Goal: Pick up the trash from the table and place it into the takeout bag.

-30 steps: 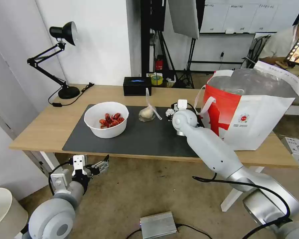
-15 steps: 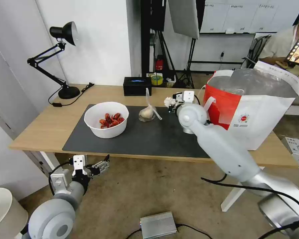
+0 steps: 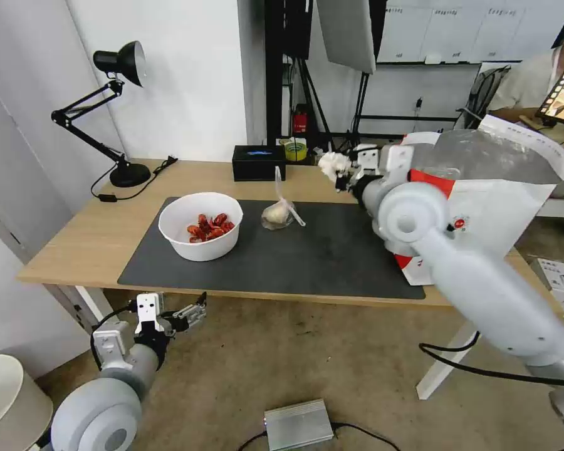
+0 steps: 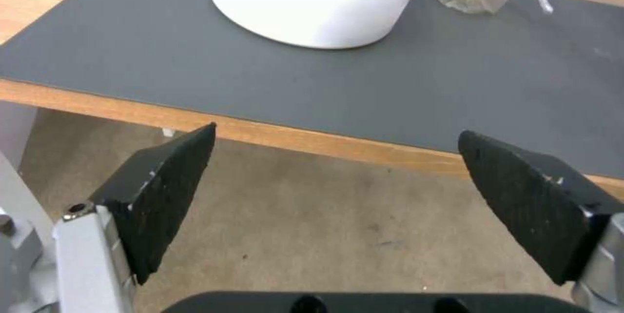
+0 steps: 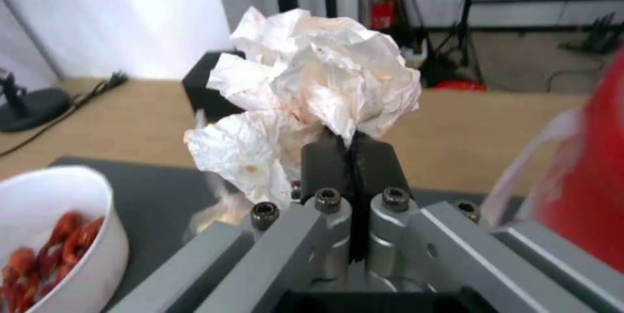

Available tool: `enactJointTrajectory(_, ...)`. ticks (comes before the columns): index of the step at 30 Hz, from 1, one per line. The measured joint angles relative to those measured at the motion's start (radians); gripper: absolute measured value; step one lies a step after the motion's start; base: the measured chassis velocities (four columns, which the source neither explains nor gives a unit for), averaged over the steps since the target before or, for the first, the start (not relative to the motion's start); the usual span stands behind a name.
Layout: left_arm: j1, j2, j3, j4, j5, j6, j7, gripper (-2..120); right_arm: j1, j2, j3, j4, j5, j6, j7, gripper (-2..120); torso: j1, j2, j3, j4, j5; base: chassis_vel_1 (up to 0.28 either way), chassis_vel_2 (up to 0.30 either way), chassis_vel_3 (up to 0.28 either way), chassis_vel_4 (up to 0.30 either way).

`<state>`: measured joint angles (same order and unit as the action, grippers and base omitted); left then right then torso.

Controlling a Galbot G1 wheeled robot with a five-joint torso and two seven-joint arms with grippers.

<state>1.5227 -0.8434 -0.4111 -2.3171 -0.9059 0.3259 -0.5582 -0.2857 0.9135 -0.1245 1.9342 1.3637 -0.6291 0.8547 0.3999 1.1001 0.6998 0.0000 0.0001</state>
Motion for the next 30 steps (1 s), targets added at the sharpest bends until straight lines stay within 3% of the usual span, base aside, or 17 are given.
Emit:
enactJointTrajectory(16, 0.001, 0.011, -0.002, -0.009, -0.006, 0.005, -0.001, 100, 0.072, -0.196, 0.117, 0.049, 0.198, -0.019, 0.083, 0, 0.0, 0.0, 0.0, 0.0, -0.0001, 0.0, 0.0, 0.0, 0.0)
enactJointTrajectory(30, -0.004, 0.021, 0.009, -0.017, -0.007, 0.006, 0.0, 100, 0.039, -0.338, 0.209, 0.014, 0.241, -0.035, 0.097, 0, 0.0, 0.0, 0.0, -0.0001, 0.0001, 0.0, 0.0, 0.0, 0.0)
